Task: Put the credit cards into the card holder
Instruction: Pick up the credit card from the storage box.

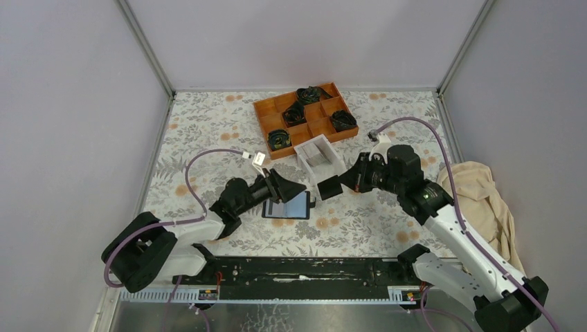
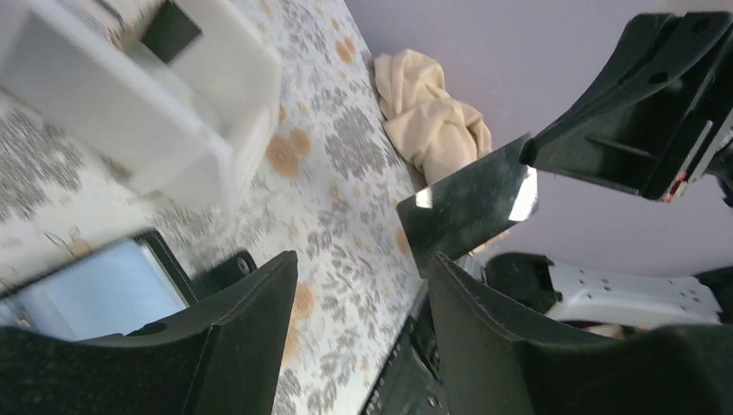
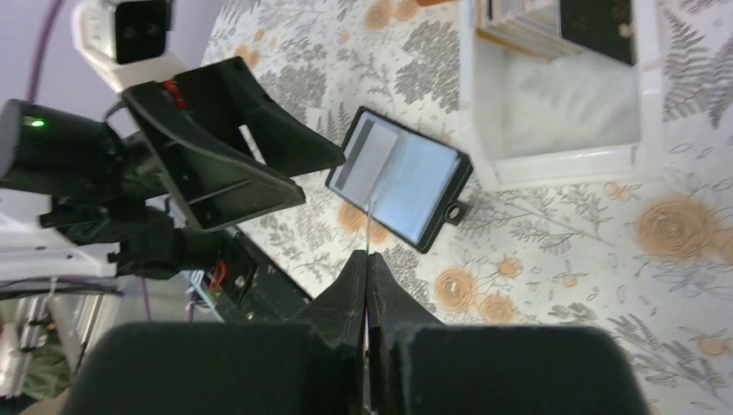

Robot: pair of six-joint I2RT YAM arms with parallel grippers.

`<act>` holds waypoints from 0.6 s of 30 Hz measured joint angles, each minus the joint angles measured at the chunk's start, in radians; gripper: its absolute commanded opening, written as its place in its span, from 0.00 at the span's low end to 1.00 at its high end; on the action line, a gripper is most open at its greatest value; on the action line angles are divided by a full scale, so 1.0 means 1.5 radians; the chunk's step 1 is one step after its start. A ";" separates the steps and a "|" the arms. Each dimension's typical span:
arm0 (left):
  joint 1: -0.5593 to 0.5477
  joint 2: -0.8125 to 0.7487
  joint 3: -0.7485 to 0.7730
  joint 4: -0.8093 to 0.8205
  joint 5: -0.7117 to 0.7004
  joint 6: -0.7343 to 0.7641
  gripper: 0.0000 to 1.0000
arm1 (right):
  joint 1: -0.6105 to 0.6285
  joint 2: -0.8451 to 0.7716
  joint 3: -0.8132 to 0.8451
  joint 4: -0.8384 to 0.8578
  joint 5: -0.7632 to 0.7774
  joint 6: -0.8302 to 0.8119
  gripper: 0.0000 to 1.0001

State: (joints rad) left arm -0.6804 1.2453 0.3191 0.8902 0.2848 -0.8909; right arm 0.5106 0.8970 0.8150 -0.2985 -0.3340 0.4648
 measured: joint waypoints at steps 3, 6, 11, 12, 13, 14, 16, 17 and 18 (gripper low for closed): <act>-0.014 0.007 -0.045 0.057 0.011 -0.030 0.65 | 0.000 -0.032 -0.025 0.007 -0.026 0.025 0.00; -0.029 0.008 -0.055 0.094 0.026 -0.041 0.65 | 0.000 -0.043 -0.033 0.008 -0.049 0.038 0.00; -0.036 -0.010 -0.054 0.128 0.059 -0.040 0.65 | 0.000 -0.056 -0.042 0.008 -0.087 0.048 0.00; -0.036 -0.013 -0.052 0.129 0.068 -0.038 0.65 | 0.000 -0.057 -0.046 0.008 -0.096 0.049 0.00; -0.036 -0.015 -0.048 0.128 0.075 -0.035 0.65 | 0.000 -0.058 -0.049 0.008 -0.106 0.050 0.00; -0.036 -0.016 -0.044 0.128 0.082 -0.032 0.65 | 0.000 -0.057 -0.052 0.008 -0.113 0.051 0.00; -0.036 -0.017 -0.034 0.122 0.098 -0.021 0.65 | 0.000 -0.055 -0.060 0.008 -0.136 0.054 0.00; -0.036 -0.017 -0.027 0.114 0.109 -0.013 0.65 | 0.000 -0.054 -0.063 0.008 -0.143 0.055 0.00; -0.036 -0.018 -0.020 0.104 0.116 -0.005 0.65 | 0.000 -0.053 -0.067 0.009 -0.152 0.057 0.00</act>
State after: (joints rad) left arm -0.7341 1.2190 0.2886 1.0462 0.4583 -0.8986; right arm 0.5106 0.8173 0.7151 -0.2844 -0.5625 0.5507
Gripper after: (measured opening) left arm 0.646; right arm 0.021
